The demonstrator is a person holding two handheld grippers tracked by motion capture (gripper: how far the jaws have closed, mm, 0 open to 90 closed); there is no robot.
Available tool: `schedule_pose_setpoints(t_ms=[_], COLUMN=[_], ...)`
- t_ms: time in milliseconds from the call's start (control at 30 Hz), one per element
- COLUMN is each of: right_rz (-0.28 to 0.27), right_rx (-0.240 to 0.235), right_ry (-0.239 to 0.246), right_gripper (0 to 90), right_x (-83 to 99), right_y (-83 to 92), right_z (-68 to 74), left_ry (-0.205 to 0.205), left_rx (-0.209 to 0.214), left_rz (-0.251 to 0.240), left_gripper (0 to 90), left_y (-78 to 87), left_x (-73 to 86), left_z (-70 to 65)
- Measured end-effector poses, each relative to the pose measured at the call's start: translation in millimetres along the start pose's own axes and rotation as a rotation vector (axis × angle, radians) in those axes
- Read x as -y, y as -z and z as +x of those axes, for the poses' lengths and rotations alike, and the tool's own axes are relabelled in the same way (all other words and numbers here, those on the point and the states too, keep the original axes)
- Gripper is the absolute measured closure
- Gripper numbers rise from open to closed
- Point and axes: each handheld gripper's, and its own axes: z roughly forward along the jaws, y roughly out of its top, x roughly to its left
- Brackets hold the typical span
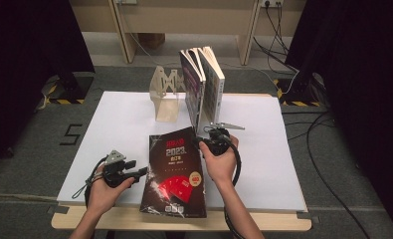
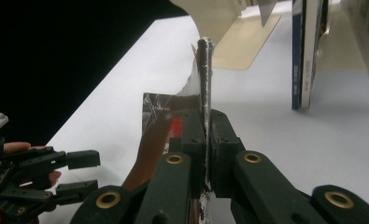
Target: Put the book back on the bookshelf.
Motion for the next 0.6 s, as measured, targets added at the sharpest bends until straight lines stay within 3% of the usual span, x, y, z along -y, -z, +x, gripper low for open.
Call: schedule_pose_setpoints(t_ms=[600], right_rz=[-0.087], right_rx=[0.038], right_ry=[0.040], right_gripper=[87.3], right_x=[-18.8], right_y=[5.0], right_z=[12.3], left_ry=[0.000], left_rx=[0.007], left_rz=[-0.034], left_gripper=[40.0], left_y=[2.8], left_x=[-7.8], left_z=[-3.6])
